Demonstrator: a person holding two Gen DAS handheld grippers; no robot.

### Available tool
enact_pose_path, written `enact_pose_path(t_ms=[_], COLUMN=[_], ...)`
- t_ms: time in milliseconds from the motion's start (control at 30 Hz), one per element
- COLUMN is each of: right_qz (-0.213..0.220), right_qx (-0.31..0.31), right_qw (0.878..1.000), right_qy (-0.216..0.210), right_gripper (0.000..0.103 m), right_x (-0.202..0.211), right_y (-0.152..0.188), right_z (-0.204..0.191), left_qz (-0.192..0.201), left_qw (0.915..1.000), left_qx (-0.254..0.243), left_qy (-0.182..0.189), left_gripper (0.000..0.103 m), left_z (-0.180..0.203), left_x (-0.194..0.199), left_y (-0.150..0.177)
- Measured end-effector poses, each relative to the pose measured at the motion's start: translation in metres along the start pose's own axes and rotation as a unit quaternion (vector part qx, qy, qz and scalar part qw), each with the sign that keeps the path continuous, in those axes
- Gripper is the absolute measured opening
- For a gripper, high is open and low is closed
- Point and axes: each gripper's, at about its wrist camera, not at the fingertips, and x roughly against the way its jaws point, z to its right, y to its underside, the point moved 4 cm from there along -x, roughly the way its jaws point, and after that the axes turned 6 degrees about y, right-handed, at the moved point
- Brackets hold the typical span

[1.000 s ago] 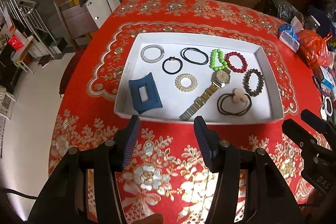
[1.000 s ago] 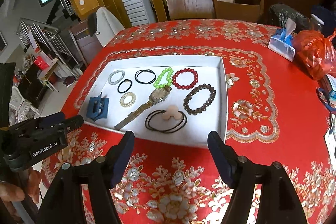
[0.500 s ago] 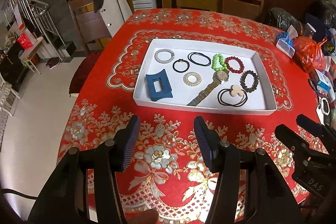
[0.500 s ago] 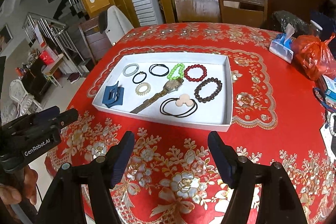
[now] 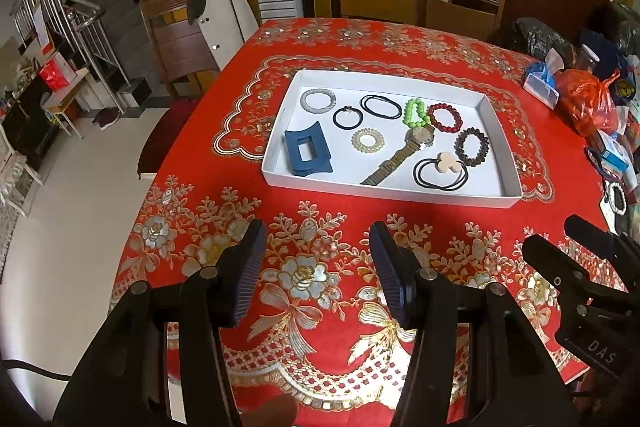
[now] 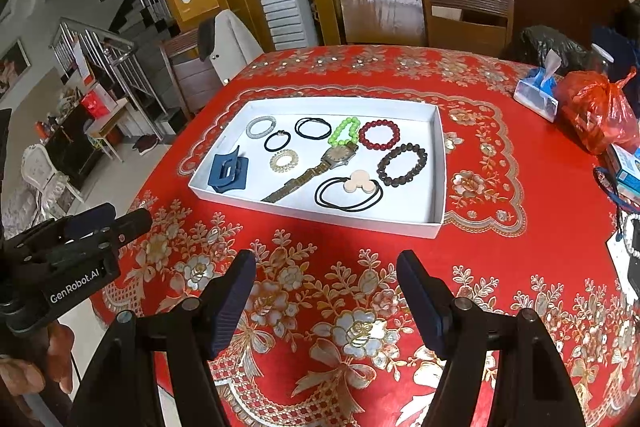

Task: Organize jewelry

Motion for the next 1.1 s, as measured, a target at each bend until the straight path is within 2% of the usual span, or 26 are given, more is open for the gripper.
enact_pose_path(t_ms=[1100], right_qz=[-0.007], right_qx=[-0.002], right_qw=[1.000], right_qy=[-0.009], right_gripper=[0.071], right_x=[-0.009], right_y=[-0.001], right_z=[-0.002], left_qz=[0.001], left_qw=[0.9999], left_qx=[-0.014], left_qy=[-0.008], left_gripper=[0.053], left_z=[0.004], left_x=[-0.006], left_y=[-0.005])
